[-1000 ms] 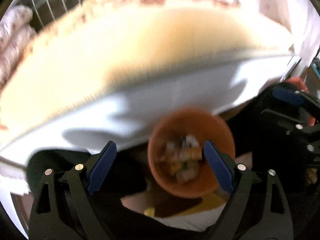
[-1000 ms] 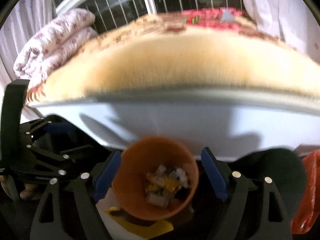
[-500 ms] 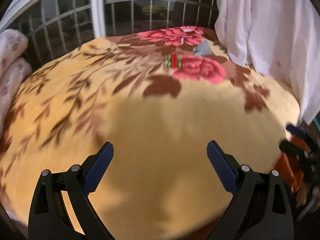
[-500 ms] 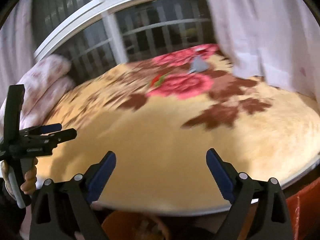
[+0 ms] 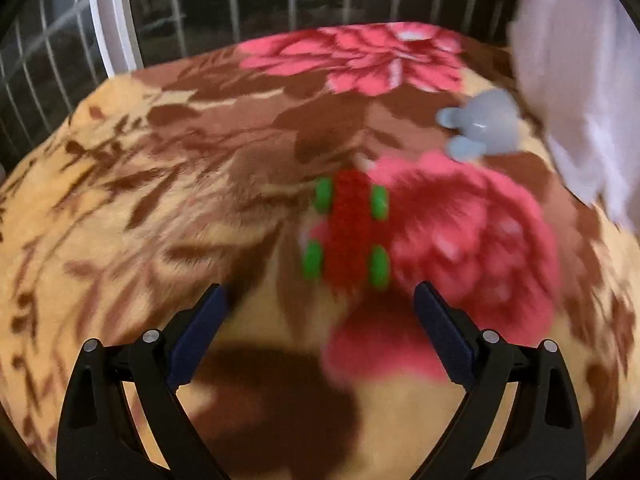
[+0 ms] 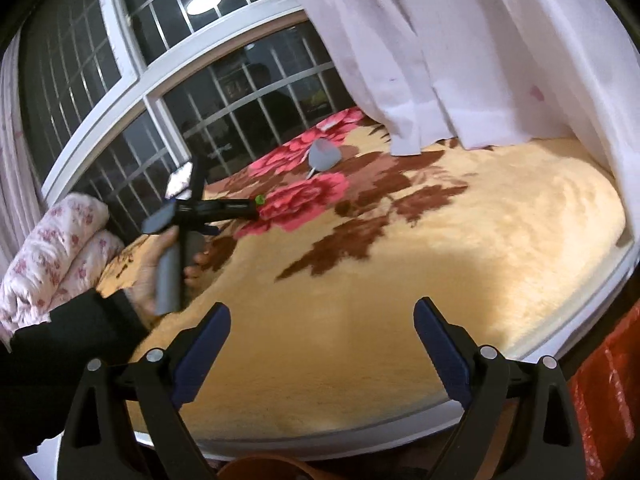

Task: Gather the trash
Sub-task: 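Grasp the red toy car with the left tool while the right tool grasps the grey funnel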

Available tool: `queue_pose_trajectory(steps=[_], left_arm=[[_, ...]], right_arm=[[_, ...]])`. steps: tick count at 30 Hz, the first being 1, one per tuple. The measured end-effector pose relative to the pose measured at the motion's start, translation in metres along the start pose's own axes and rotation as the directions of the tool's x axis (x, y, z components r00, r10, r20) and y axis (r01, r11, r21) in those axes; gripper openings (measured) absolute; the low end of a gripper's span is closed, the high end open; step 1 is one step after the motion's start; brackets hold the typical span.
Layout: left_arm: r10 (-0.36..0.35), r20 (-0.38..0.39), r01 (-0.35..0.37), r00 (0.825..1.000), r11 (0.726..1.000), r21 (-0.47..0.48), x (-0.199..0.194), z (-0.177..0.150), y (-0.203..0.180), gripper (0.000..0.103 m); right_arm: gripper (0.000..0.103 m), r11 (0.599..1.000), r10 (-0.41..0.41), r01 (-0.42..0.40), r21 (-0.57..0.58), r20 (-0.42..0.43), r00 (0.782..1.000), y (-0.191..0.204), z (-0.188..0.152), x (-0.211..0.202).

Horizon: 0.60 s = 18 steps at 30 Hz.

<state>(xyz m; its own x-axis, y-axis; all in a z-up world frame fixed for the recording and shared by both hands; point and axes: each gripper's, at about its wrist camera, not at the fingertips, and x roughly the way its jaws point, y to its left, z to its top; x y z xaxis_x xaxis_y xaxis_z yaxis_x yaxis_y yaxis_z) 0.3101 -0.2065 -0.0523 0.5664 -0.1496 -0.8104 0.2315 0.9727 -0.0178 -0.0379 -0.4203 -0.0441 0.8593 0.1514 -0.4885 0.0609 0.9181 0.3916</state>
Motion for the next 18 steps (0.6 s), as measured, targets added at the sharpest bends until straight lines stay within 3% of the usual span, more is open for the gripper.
queue_pose_trajectory(steps=[1,3,5,7,10,14,18], left_arm=[[0.017,0.007,-0.017,1.0,1.0,0.007,0.006,0.004,0.0,0.091],[0.014,0.042,-0.016,0.999,0.999,0.045,0.009,0.005,-0.004,0.081],[-0.012,0.061,0.006,0.998,0.996,0.087,0.006,0.005,-0.009,0.051],[-0.038,0.065,0.03,0.997,0.993,0.115,0.003,0.003,-0.013,0.038],[-0.039,0.063,0.031,0.997,0.992,0.121,-0.006,-0.003,-0.014,0.038],[-0.107,0.051,0.102,0.993,0.991,0.087,-0.046,-0.026,0.0,0.038],[-0.083,0.086,0.074,0.993,0.992,0.103,-0.107,-0.074,0.019,0.038]], right_arm=[[0.091,1.0,0.0,0.0,0.005,0.001,1.0,-0.002,0.0,0.001],[0.091,1.0,0.001,-0.001,0.006,-0.003,1.0,-0.003,0.001,0.003],[0.091,1.0,0.0,0.0,-0.001,-0.008,1.0,-0.002,0.0,0.004],[0.091,1.0,-0.013,0.013,-0.013,-0.002,1.0,0.002,-0.002,0.005],[0.091,1.0,-0.009,0.009,-0.025,-0.01,1.0,0.007,0.0,0.004],[0.091,0.998,0.003,-0.005,-0.07,-0.022,1.0,0.016,0.016,0.004],[0.091,0.991,0.028,-0.035,-0.126,-0.056,0.998,0.024,0.055,0.033]])
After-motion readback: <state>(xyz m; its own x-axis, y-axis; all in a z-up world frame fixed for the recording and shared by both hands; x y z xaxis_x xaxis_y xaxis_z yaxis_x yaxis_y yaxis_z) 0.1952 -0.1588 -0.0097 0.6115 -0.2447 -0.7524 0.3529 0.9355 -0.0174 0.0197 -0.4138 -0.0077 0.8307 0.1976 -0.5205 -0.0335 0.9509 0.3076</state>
